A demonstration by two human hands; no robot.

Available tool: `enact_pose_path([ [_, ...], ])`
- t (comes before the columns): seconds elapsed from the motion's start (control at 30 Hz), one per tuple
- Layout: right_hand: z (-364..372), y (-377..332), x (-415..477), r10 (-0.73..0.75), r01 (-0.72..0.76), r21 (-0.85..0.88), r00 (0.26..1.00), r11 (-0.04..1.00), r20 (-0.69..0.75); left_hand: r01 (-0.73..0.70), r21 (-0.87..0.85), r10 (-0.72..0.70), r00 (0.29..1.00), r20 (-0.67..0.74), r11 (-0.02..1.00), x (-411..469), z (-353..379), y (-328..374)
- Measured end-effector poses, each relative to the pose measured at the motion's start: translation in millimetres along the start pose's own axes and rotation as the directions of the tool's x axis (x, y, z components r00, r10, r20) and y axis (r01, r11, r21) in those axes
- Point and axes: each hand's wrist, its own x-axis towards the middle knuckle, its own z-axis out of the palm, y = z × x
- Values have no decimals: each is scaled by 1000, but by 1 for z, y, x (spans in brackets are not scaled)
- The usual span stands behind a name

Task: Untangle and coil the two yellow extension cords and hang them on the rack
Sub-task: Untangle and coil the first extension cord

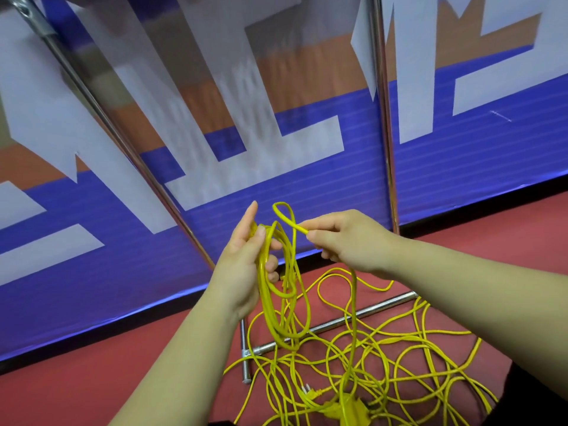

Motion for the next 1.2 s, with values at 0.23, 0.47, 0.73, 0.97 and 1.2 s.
enact_pose_path([
  [0.23,11,-5,-14,-183,247,-351,961,903,205,-43,-104,26,987,-158,994,4,3,2],
  [0.47,21,-1,-21,-166,246,-258,941,934,296,-96,-98,71,970,-233,991,7,-4,7],
  [0.73,0,7,1,8,-37,-119,972,992,-234,6,-146,9,995,103,989,-6,-17,30],
  [0.97,-14,0,18,69,-67,54,997,996,-27,134,-174,-23,852,523,976,-15,-29,36],
  [1.2,3,28,17,153,-197,314,975,929,160,-76,-144,105,973,204,987,-11,-31,35],
])
